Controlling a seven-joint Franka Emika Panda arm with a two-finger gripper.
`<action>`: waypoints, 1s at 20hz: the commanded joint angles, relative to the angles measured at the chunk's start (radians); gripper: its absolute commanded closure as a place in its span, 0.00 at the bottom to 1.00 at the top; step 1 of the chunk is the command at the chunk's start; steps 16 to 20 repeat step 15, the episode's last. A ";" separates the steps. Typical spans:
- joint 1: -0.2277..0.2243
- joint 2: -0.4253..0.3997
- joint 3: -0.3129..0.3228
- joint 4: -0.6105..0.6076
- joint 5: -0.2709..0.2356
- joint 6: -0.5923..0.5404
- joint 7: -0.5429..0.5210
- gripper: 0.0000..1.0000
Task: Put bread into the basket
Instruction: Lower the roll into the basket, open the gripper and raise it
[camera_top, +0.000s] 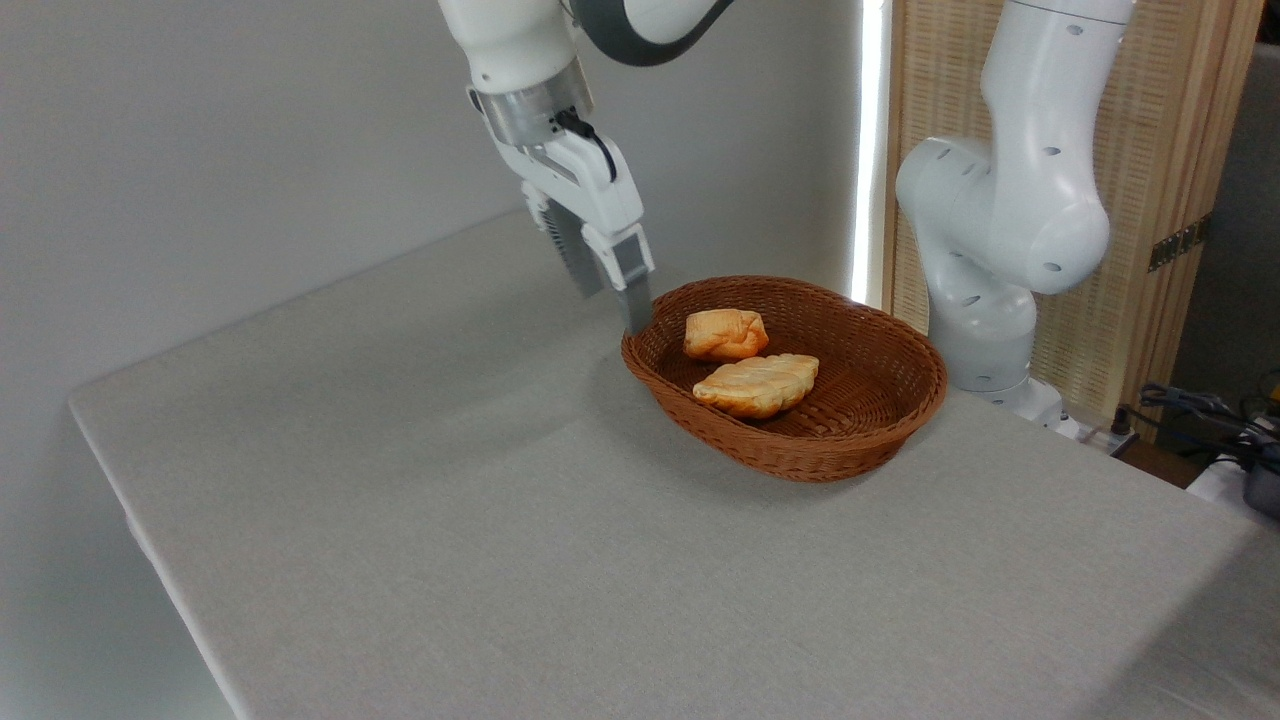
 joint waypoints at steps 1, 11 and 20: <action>0.000 0.005 0.040 0.039 0.056 0.104 -0.011 0.00; -0.001 0.120 0.170 0.179 0.076 0.281 -0.009 0.00; -0.001 0.131 0.204 0.185 0.060 0.292 -0.011 0.00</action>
